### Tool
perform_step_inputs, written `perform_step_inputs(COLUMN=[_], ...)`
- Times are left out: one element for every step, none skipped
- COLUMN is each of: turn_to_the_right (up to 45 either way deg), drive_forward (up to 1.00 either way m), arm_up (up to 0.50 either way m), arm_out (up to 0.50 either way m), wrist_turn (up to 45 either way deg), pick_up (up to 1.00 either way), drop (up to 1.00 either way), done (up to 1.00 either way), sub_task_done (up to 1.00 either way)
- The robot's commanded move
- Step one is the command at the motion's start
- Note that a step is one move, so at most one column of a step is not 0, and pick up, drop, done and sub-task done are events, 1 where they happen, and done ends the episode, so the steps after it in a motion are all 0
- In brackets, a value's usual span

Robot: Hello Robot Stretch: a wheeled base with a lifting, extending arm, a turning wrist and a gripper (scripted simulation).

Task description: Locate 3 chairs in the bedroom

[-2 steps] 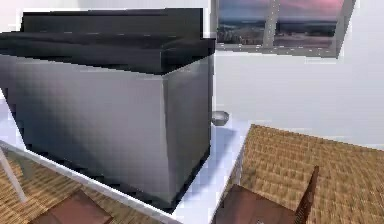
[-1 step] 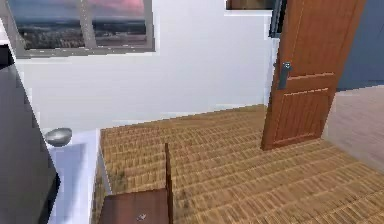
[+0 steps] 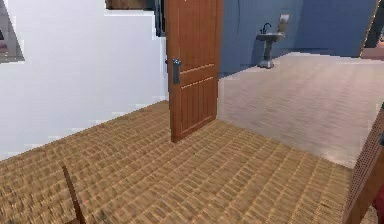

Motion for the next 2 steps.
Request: perform_step_inputs(turn_to_the_right=[0.0,-45.0], drive_forward=[0.95,0.00], arm_up=[0.00,0.00], arm_out=[0.00,0.00], wrist_turn=[0.0,0.0], pick_up=[0.00,0.00], drop=[0.00,0.00], done=[0.00,0.00], sub_task_done=[0.00,0.00])
